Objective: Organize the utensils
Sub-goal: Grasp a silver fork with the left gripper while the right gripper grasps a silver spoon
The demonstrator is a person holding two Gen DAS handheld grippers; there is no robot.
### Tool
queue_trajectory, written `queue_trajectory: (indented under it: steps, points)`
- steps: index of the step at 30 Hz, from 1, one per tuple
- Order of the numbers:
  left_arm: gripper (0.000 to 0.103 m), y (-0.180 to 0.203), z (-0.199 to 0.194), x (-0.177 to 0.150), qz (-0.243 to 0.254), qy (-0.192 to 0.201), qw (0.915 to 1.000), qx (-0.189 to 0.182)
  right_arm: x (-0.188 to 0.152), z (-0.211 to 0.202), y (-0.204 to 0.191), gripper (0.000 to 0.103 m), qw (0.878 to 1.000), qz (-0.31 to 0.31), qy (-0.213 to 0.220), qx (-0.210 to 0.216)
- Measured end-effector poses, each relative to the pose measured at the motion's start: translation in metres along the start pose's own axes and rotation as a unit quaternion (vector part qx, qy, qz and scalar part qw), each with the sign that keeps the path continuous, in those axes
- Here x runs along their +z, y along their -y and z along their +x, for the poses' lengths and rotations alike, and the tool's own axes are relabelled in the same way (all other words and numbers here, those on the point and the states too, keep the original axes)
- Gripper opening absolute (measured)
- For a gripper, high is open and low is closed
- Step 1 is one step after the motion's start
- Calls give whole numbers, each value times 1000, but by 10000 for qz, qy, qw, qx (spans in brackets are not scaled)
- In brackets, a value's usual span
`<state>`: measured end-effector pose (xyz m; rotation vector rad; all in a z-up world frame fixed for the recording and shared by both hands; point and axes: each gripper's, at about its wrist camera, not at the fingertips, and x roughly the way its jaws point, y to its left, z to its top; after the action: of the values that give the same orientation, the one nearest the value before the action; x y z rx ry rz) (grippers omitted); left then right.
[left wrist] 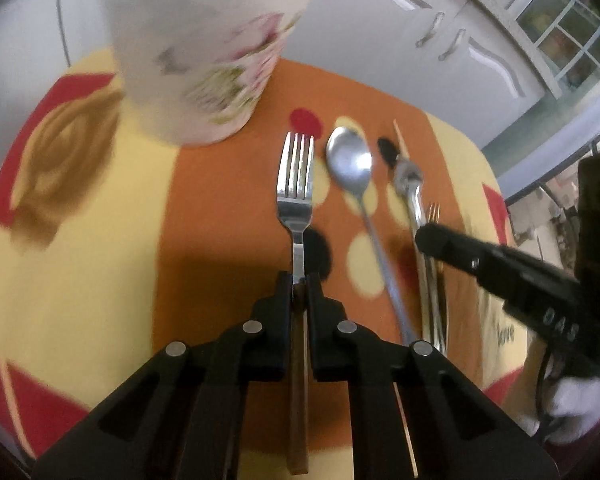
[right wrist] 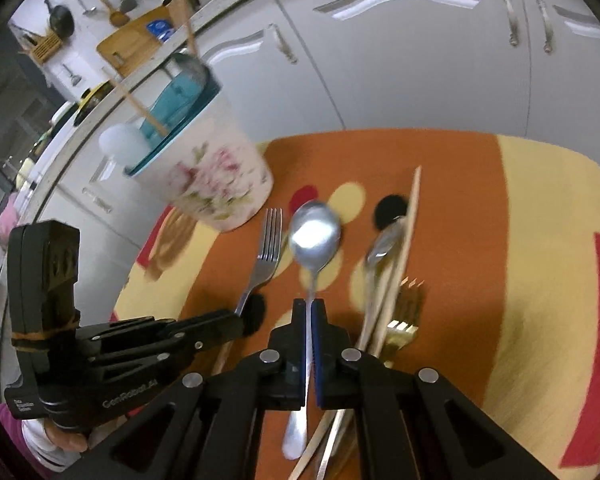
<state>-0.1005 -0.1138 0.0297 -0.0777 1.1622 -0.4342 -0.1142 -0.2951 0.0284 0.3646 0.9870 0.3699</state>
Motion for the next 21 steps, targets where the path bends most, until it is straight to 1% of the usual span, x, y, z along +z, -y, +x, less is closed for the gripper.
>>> queue_trajectory:
  steps: [2,4,7,9,10,12,14,15,16,18,21]
  points:
    - [6,-3,-5,-10,10,-35,10000,12,-6,1,-6,2,10000,-50,-36,-2]
    - [6,-4,-9,-20,27,-89,10000,-19,-10,0,-7,2,9999,-64,-17,-109]
    - [6,0,-12,-27,111,-144,9998,-59,-11,-7,0,3,9993,160,210,-254]
    - [6,0,-14,-27,70,-125,9998,-133,-7,-11,8,8,9981,225,277,-503]
    - [7,0,-16,-25,43,-98,9998,-177,-5,-13,11,9,9977,210,280,-582]
    - [12,-3,-21,-19,-28,40,9996,-291,0,-14,17,9,9971,205,291,-673]
    - [23,-6,-24,-11,-45,141,9994,-297,6,-14,21,9,9971,203,293,-675]
    - [27,-6,-22,-6,-38,154,9994,-295,8,-12,22,11,9972,179,276,-669]
    - [28,-8,-21,-2,-29,164,9994,-287,12,-8,23,12,9975,148,212,-660]
    - [30,-11,-15,6,-2,174,9995,-246,16,-1,26,22,9978,143,99,-645]
    - [32,-15,-6,15,131,135,9996,-219,20,5,33,23,9980,209,38,-590]
